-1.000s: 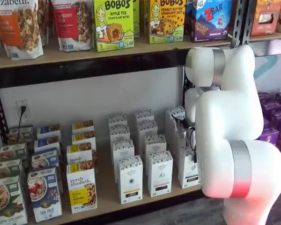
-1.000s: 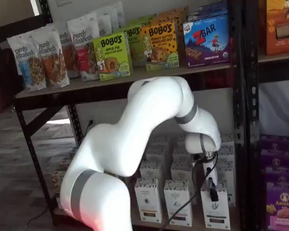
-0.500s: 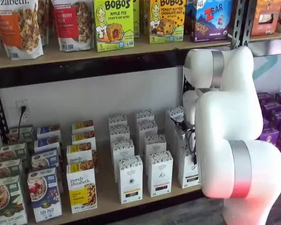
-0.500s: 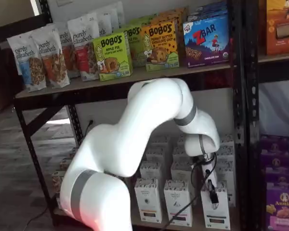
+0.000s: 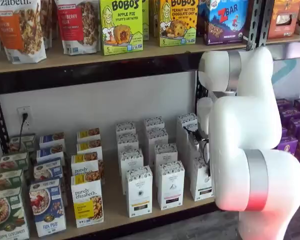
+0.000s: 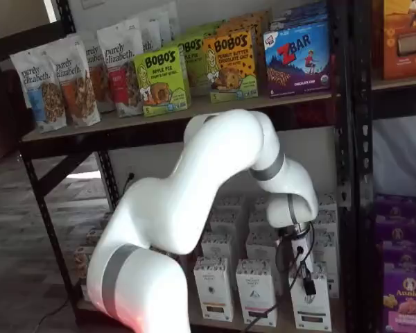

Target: Pick up the white box with a green strip in the middle, on the bottom shelf, the sixth box from the left

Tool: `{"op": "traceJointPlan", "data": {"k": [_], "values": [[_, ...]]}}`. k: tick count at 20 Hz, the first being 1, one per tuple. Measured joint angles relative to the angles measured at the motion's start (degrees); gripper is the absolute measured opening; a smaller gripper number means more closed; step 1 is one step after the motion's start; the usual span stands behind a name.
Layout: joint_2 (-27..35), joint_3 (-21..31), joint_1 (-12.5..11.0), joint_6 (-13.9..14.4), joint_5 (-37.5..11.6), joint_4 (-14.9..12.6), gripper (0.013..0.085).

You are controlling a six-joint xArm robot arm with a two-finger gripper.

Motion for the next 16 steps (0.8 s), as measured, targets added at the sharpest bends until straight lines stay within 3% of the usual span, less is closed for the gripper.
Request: {"op": "traceJointPlan", "data": {"k": [3, 5, 9, 16], "values": [[-0.5, 0.9, 0.1, -0.6, -0.4, 0.9, 0.065], [-0.8, 1.7, 0.1, -0.8, -1.6, 1.2, 0.057], [-1.6, 4.2, -0.1, -2.6, -5.4, 3.2, 0.049], [-4.7, 9.2, -0.2, 0.2, -7.5, 0.2, 0.049]]}}
